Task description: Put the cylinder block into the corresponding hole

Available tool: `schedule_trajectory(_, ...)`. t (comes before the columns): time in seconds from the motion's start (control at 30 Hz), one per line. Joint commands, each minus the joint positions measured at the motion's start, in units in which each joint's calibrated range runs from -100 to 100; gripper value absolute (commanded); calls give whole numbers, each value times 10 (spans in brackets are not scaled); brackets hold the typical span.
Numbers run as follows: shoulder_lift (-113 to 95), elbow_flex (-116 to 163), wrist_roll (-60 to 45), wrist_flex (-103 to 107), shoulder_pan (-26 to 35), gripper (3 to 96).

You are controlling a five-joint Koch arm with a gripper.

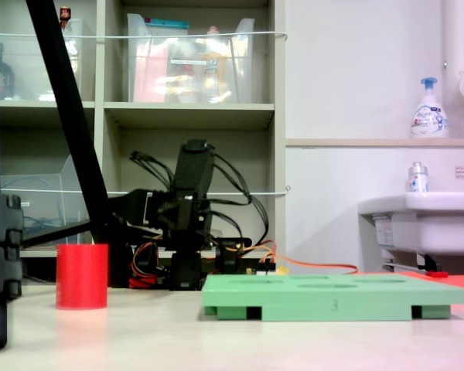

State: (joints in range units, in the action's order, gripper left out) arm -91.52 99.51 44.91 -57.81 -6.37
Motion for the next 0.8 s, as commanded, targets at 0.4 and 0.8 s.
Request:
schedule_trajectory(0.4,794,-216,27,-422,-33,954)
schedule_trajectory(0.8,1003,-389,53,-422,-62,950)
